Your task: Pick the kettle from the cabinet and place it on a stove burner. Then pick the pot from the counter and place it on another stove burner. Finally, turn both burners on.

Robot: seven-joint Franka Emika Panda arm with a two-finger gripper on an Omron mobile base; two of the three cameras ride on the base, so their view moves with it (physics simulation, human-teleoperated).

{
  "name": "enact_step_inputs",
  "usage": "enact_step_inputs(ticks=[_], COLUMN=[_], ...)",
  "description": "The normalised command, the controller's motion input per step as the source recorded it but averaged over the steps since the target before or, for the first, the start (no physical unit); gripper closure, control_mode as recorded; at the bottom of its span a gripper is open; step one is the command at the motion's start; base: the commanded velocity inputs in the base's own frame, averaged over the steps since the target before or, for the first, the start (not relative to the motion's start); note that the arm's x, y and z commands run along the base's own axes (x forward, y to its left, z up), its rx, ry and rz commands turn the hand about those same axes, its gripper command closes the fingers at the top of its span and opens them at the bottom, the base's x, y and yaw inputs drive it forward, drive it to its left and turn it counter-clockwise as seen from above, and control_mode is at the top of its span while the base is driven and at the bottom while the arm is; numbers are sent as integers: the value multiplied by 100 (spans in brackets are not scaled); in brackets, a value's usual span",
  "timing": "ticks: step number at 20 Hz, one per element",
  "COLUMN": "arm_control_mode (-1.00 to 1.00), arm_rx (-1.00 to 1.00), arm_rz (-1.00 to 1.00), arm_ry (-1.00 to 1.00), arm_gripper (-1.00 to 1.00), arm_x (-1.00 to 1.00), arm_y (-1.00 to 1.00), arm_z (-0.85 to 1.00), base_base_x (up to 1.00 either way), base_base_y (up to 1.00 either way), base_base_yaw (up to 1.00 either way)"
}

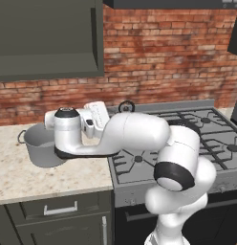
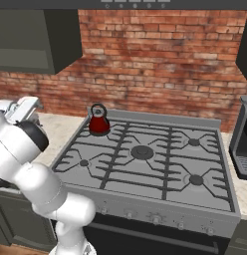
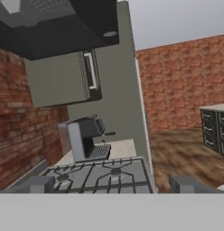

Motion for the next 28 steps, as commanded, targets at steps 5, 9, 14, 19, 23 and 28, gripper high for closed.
enact_step_inputs(ticks=[5, 9, 14, 19, 23, 28], arm_control_mode=[-100, -100, -100, -100, -100, -100], arm_rx=[16, 15, 9, 10, 13, 11], arm_rz=[1, 1, 0, 0, 2, 3], arm_ry=[-6, -7, -5, 0, 0, 0], arm_gripper=[-100, -100, -100, -100, -100, -100], arm_x=[0, 0, 16, 20, 10, 14], arm_y=[28, 26, 29, 31, 29, 36], arm_z=[-12, -12, -9, -7, -4, -5], base_base_x=[0, 0, 0, 0, 0, 0], base_base_y=[0, 0, 0, 0, 0, 0], base_base_yaw=[0, 0, 0, 0, 0, 0])
